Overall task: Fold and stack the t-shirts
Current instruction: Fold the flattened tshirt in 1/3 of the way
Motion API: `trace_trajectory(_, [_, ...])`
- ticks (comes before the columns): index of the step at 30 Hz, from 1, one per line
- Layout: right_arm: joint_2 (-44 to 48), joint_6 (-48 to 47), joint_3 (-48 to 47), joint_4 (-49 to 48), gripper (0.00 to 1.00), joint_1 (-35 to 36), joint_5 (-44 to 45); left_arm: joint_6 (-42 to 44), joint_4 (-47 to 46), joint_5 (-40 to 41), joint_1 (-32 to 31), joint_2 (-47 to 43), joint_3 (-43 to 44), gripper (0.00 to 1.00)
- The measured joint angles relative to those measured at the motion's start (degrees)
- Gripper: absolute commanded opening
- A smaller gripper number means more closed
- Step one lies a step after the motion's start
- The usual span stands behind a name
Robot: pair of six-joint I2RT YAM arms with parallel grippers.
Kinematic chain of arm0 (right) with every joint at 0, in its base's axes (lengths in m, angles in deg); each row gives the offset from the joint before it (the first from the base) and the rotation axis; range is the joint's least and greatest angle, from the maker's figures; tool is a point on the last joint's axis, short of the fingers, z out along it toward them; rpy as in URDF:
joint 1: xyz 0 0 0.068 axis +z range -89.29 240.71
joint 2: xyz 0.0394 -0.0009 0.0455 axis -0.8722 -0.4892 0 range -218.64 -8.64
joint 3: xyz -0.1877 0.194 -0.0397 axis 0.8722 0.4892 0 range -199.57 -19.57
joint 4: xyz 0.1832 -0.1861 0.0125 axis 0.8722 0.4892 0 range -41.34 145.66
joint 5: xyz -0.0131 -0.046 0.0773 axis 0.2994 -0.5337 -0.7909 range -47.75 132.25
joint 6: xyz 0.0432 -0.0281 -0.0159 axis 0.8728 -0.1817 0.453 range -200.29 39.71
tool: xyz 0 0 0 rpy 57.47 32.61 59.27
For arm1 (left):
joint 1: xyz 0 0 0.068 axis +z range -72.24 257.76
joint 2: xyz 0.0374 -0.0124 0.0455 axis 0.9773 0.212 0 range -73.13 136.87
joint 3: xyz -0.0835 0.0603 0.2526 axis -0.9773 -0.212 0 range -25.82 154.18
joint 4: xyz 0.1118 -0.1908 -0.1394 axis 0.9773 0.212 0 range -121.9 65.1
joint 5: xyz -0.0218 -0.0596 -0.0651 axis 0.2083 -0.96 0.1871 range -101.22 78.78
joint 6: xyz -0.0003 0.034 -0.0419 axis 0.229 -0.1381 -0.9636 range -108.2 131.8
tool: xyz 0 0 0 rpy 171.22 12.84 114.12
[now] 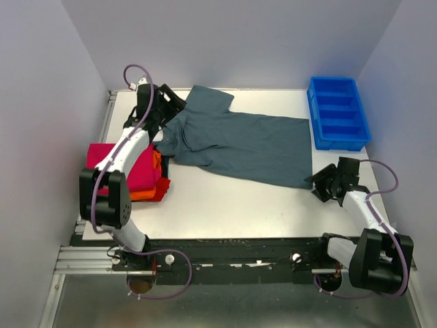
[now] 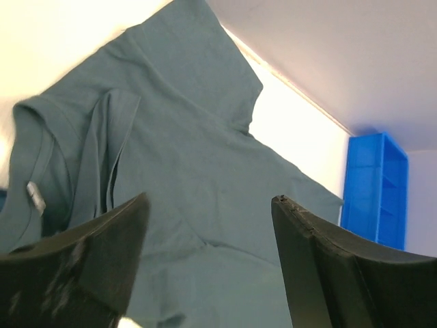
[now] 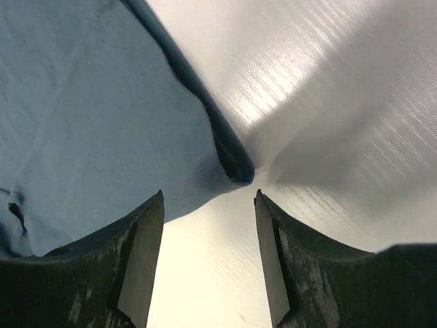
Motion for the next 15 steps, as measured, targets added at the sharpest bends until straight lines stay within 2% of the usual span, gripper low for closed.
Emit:
trace_trajectory(4, [-0.4, 1.4, 0.3, 0.1, 0.55, 0.0, 1.2, -3.5, -3.3, 1.8, 0.0, -14.1, -13.4, 0.84])
trace_trajectory(6, [-1.8, 2.4, 0.3, -0.4, 0.52, 0.0, 1.8, -5.1, -4.1, 2.7, 0.0, -17.6, -18.3, 0.84])
trace_trajectory(8, [-4.4, 3.2, 0.2, -1.0, 0.45, 0.0, 2.3, -6.5, -4.7, 3.7, 0.0, -20.4, -23.1, 0.84])
trace_trajectory(9, [-5.7, 3.9, 0.0, -1.4, 0.36, 0.0, 2.1, -7.3, -4.6, 4.6, 0.0, -21.6, -25.5, 0.84])
trace_trajectory(11, [-7.5, 4.6, -0.5, -2.5, 0.1, 0.0, 2.1, -8.3, -3.5, 6.2, 0.0, -22.9, -28.0, 0.84])
trace_trajectory(12, [-8.3, 4.9, -0.6, -3.0, 0.01, 0.0, 2.2, -8.8, -2.8, 7.4, 0.0, -23.5, -29.1, 0.83])
trace_trajectory(15, [-9.4, 5.9, -0.8, -3.3, 0.01, 0.0, 2.8, -9.6, -2.1, 9.0, 0.0, -24.7, -30.2, 0.82])
